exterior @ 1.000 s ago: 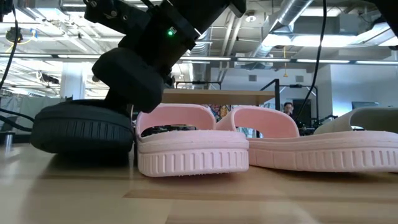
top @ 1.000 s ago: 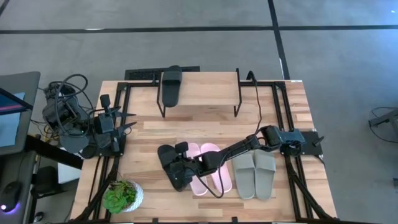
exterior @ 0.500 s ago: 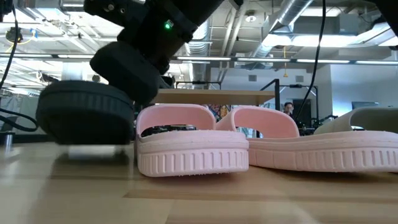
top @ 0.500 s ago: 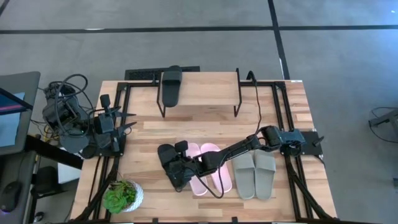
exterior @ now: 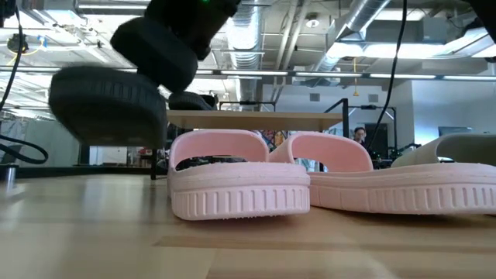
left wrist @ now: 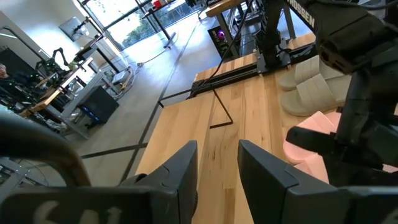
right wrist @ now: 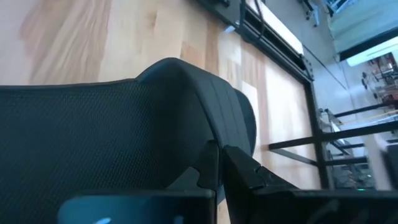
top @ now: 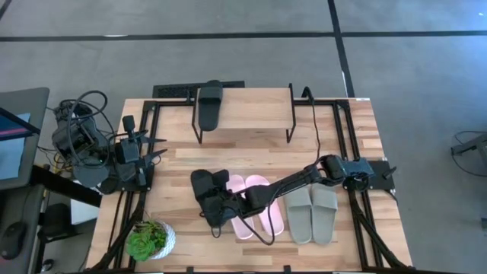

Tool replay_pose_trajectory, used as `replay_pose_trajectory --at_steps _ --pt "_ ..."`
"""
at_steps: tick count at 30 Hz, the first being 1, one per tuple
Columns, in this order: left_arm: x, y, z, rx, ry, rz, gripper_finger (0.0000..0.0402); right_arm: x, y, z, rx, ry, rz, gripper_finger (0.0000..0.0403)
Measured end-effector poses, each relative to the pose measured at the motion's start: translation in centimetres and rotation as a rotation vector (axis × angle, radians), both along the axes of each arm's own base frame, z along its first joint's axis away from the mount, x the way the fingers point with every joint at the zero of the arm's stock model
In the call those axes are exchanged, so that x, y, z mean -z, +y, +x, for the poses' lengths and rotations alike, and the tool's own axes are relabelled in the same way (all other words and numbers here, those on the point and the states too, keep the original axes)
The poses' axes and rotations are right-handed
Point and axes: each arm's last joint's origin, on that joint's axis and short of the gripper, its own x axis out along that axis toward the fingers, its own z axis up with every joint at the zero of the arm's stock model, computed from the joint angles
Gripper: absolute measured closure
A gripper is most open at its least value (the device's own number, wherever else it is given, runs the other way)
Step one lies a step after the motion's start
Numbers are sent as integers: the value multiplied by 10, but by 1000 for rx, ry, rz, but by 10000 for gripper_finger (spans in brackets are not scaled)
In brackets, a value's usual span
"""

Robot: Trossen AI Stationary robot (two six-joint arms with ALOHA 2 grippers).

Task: Pick and place slides into the shelf
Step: Put the black slide on the shelf

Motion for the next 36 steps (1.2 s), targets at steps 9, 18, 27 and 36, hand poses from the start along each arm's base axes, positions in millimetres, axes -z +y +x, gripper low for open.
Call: replay_pose_trajectory --at_steps 9,18,27,36 --pt "0 0 0 0 0 0 297 -32 -2 -2 35 30 -48 403" --pt "0 0 0 -1 0 1 297 -55 -10 -16 151 116 -78 403" --pt "0 0 0 -2 0 10 297 -64 -15 -29 235 172 -100 403" --pt "0 0 0 -2 1 10 297 -83 -23 -49 361 165 -138 403"
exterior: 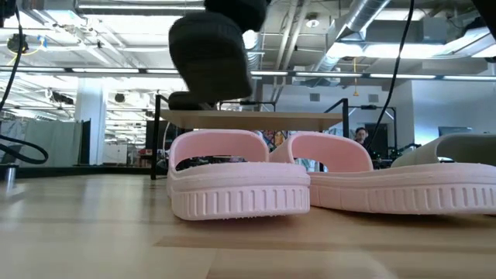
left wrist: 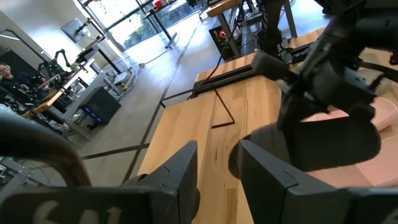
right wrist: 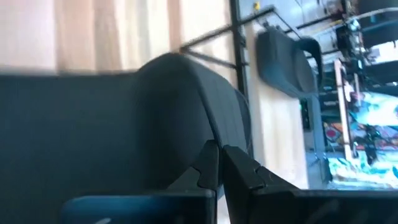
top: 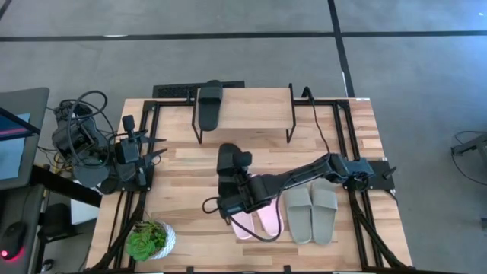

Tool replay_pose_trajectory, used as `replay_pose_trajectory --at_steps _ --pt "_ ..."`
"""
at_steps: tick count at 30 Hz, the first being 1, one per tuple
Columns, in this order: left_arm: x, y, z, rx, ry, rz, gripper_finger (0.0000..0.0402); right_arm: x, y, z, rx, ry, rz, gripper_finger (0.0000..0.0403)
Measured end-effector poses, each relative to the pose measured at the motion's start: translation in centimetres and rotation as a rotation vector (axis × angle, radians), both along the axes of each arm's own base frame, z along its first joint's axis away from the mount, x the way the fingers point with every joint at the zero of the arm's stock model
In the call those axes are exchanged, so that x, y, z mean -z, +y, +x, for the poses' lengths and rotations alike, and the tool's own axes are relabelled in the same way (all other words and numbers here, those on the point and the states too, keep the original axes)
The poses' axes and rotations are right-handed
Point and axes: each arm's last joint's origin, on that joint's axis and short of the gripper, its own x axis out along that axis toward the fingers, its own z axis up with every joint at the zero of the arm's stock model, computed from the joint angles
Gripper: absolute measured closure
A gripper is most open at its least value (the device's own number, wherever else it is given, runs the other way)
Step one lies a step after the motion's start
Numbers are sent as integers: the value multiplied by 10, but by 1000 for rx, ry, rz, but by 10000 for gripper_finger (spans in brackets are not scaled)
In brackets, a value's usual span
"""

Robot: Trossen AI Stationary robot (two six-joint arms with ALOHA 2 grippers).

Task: Pick and place slides into the shelf
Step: Put the black slide on the shelf

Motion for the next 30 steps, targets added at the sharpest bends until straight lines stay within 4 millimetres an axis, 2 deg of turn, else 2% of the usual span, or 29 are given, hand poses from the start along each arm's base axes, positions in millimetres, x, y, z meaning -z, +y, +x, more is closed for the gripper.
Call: replay_pose_trajectory --at_steps 9,13,30 --pt "0 0 0 0 0 0 297 -27 -9 -17 56 -49 -42 403" --pt "0 0 0 0 0 0 297 -34 -20 -20 85 -51 -78 403" --pt "1 1 -1 1 13 14 297 -39 -110 1 190 11 -106 403"
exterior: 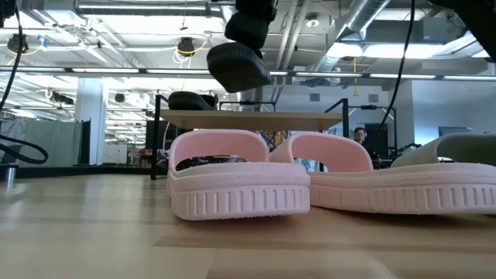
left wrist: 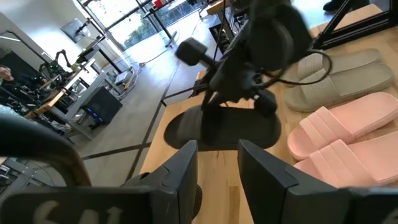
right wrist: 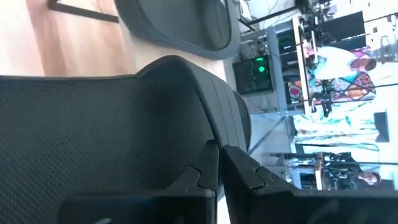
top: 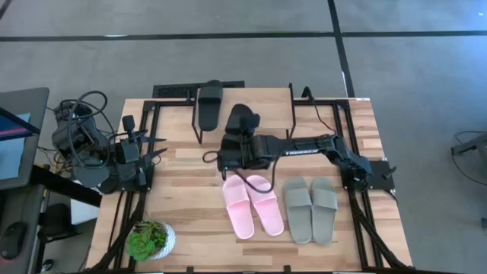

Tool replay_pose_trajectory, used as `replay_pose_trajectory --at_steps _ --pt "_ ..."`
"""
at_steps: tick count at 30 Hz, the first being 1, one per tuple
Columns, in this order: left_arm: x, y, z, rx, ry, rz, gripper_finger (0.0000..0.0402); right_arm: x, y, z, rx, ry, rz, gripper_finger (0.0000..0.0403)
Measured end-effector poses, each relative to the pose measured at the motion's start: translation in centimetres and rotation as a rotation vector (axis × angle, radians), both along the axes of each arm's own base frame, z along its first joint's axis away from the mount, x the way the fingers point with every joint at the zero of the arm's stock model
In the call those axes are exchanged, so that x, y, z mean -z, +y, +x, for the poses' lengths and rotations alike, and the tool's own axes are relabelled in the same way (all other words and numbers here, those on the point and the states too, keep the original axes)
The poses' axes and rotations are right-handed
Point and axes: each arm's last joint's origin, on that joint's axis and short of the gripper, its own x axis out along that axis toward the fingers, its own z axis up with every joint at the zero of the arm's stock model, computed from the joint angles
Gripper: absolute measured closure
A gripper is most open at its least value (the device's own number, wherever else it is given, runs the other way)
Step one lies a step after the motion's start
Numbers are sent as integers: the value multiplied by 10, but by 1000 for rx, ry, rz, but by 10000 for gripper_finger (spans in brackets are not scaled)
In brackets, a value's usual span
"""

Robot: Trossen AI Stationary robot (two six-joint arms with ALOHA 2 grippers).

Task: Pick and place slides into the shelf
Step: Put the black slide on the shelf

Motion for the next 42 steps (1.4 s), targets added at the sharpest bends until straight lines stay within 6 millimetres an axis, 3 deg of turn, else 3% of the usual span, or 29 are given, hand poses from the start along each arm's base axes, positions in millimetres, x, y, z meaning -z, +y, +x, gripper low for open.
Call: replay_pose_trajectory --at_steps 8,30,42 --pt "1 1 0 0 9 13 297 -2 -32 13 -44 -9 53 403" --pt "1 1 -1 -2 14 22 297 -3 -106 8 -34 38 183 403" --pt "1 2 -2 -22 -1 31 297 -34 -131 -9 -77 -50 227 403"
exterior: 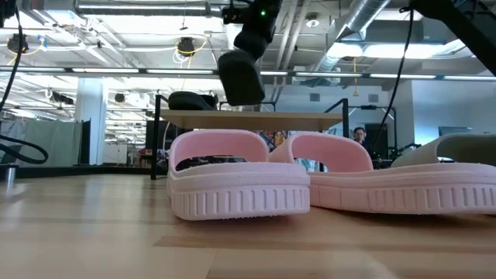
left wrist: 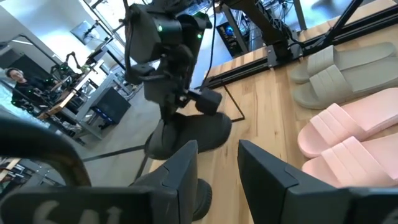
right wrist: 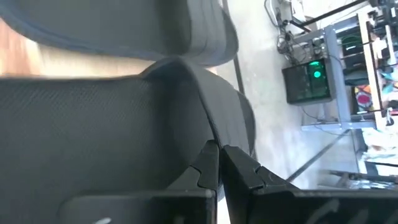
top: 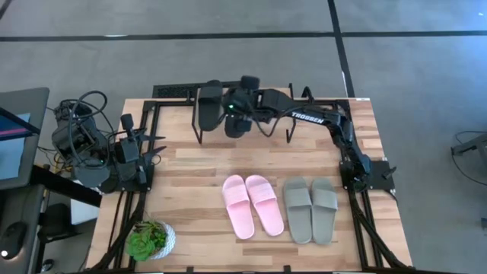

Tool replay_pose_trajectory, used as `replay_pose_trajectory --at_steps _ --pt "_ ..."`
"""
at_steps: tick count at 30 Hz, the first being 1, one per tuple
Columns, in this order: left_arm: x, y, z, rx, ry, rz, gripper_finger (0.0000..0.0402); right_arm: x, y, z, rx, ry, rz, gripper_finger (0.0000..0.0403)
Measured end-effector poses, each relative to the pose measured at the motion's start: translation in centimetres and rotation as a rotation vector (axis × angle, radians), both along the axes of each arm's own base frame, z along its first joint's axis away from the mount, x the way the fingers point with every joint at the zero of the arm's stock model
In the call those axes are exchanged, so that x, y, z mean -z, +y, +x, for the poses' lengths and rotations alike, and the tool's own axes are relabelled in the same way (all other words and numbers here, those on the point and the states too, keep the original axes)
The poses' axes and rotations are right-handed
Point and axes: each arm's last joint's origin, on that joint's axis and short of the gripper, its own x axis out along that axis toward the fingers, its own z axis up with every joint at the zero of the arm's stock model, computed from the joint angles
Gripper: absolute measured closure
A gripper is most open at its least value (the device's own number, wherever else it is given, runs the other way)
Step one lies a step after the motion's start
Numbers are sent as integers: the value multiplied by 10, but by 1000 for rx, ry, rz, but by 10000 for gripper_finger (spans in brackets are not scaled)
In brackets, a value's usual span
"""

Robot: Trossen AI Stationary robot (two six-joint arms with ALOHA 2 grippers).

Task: Pick and place slides into the shelf
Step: Put the black slide on the shelf

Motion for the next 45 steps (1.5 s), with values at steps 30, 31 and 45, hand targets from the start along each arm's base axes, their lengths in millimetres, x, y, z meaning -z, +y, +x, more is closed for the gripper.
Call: replay_pose_trajectory --at_steps 30,31,45 --pt "-2 1 0 -56 -44 24 297 41 -24 -70 -72 -294 -60 403" --pt "-2 1 0 -58 -46 24 297 43 -27 -68 -77 -302 -59 403" --pt "-2 1 0 -69 -57 20 297 41 -39 -63 -105 -374 -56 403"
